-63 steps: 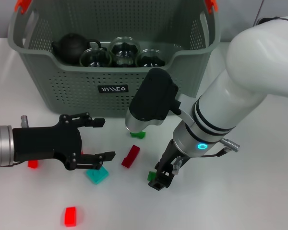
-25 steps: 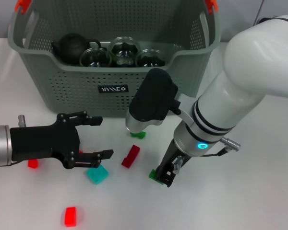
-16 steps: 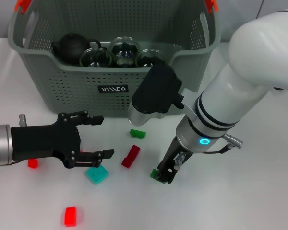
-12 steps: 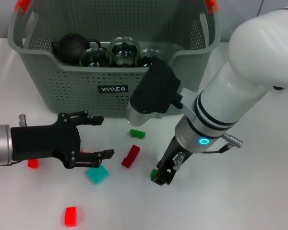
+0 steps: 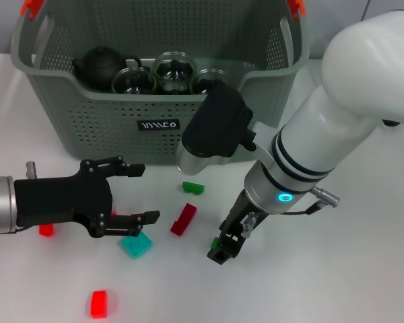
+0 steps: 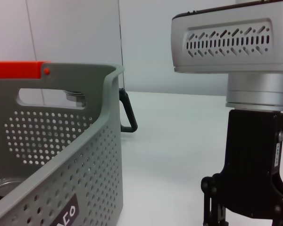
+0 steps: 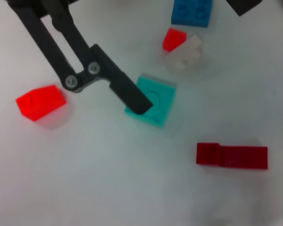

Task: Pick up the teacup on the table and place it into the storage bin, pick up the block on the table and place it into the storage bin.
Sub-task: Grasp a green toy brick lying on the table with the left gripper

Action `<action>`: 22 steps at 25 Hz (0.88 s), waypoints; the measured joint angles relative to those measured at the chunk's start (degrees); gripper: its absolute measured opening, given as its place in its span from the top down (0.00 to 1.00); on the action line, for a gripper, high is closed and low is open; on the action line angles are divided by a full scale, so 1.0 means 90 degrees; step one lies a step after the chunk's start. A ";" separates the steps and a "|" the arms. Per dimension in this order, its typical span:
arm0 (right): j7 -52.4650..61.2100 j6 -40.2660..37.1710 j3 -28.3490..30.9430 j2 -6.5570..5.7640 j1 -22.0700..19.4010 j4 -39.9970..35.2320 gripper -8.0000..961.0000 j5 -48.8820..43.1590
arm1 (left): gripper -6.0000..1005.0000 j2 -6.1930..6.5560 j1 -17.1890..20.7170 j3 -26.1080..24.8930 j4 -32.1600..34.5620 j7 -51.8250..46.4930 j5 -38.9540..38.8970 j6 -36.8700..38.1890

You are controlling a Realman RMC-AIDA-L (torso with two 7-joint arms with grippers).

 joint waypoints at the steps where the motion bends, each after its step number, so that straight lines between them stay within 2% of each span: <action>1: -0.0006 0.0055 -0.0011 0.0005 -0.0010 0.0014 0.43 0.0000 | 0.16 0.0000 -0.0003 -0.0001 0.0000 0.0000 0.0000 -0.0002; 9: -0.0040 0.0423 -0.0197 0.0039 -0.0011 0.0287 0.42 -0.0003 | 0.16 0.0005 -0.0043 0.0000 -0.0082 0.0000 0.0000 -0.0055; 22: -0.0050 0.0491 -0.0283 0.0042 -0.0002 0.0314 0.44 -0.0008 | 0.16 0.0010 -0.0047 0.0000 -0.0128 0.0032 0.0000 -0.0062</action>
